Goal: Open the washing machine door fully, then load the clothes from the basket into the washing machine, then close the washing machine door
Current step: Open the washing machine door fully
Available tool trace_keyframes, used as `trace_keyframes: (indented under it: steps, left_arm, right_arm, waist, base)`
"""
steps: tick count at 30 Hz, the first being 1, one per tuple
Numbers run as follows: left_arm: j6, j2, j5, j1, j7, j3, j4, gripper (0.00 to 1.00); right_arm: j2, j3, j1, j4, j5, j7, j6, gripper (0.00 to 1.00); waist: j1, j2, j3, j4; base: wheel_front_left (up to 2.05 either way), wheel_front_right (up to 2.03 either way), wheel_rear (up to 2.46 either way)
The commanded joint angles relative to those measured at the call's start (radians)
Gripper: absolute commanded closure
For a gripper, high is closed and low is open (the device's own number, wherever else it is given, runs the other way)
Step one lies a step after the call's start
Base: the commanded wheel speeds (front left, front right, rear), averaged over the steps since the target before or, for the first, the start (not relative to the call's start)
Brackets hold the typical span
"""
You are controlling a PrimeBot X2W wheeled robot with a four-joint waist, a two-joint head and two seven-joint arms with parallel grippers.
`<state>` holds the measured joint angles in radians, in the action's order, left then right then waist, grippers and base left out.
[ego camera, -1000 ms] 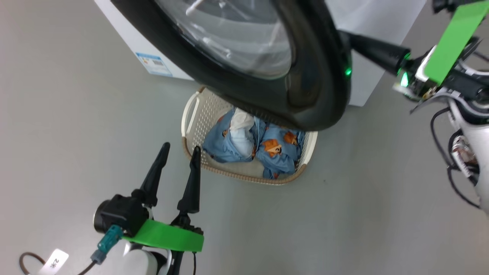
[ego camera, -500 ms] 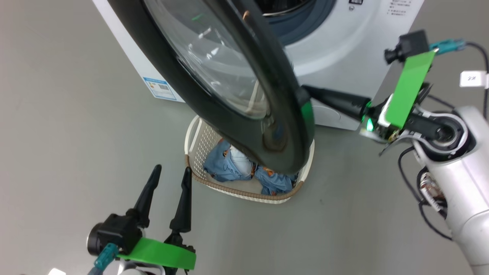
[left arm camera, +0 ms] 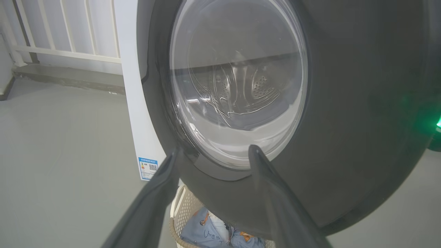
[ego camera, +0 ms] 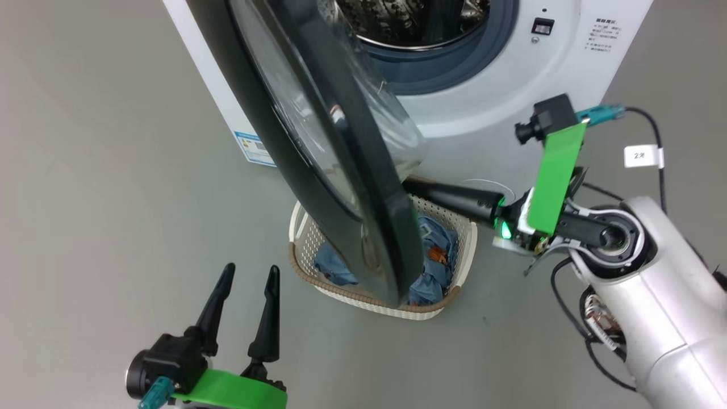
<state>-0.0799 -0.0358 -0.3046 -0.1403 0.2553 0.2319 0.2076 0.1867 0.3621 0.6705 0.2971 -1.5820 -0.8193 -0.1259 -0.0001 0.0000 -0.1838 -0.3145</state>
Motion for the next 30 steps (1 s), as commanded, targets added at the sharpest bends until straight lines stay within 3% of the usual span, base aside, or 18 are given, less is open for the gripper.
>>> trace_keyframes:
  steps: [1,15,26,28,30]
  left_arm:
    - [-0.005,-0.014,0.013,-0.004,0.006,-0.034,-0.018,0.00]
    - [-0.012,-0.014,0.016,0.003,0.006,-0.030,-0.014,0.00]
    - [-0.023,-0.014,0.021,0.003,0.006,-0.044,-0.006,0.00]
    - [-0.026,-0.014,0.024,0.003,0.006,-0.050,-0.001,0.00]
    - [-0.029,-0.014,0.028,0.002,0.006,-0.056,0.003,0.00]
  right_arm:
    - [-0.026,0.019,-0.015,-0.036,-0.009,-0.013,-0.005,1.00]
    - [-0.093,0.048,-0.054,-0.035,-0.008,-0.019,-0.005,1.00]
    - [-0.103,0.035,-0.074,-0.025,0.016,0.025,-0.005,1.00]
    - [-0.099,0.028,-0.081,-0.023,0.022,0.041,-0.005,0.81]
    - [-0.091,0.023,-0.087,-0.021,0.032,0.062,-0.005,0.55]
  waist:
    - [0.0001,0.0000,0.004,-0.003]
    - [0.0001,0.0000,0.034,-0.006]
    - [0.0001,0.0000,0.056,0.013]
    - [0.0001,0.0000,0.062,0.023]
    - [0.0001,0.0000,0.068,0.034]
  base:
    - [0.00,0.00,0.00]
    - [0.00,0.00,0.00]
    - [0.00,0.00,0.00]
    - [0.00,0.00,0.00]
    - [0.00,0.00,0.00]
